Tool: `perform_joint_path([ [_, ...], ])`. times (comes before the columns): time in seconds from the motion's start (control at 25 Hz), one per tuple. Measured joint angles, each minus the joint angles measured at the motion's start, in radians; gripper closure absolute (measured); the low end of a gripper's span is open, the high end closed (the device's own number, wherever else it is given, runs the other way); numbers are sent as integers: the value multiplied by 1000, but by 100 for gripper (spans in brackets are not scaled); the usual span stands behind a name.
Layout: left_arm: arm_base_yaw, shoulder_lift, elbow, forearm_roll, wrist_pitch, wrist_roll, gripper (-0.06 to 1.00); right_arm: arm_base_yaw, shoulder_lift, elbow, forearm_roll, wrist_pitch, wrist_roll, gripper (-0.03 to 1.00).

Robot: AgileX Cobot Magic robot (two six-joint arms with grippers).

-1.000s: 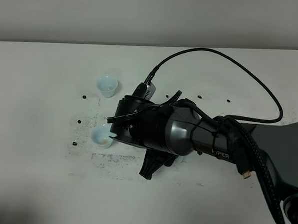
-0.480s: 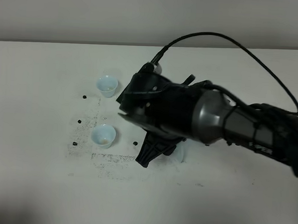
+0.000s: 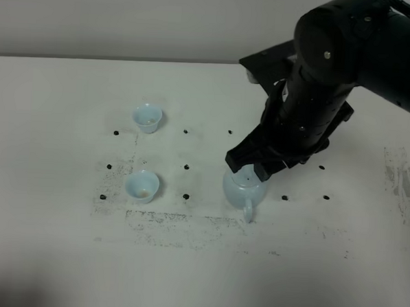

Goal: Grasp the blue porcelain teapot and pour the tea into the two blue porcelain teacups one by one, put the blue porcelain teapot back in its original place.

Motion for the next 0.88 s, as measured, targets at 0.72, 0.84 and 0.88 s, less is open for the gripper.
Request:
perform_joint_path([
  [0.72,0,0,0,-1,0,0,19,-12,116,159,34,-131,-47,47],
  [0.84,0,0,0,-1,0,0,19,-12,130,159,36,-154,-46,45],
  [0.88,0,0,0,-1,0,0,19,-12,133,159,41,-164,-46,44],
])
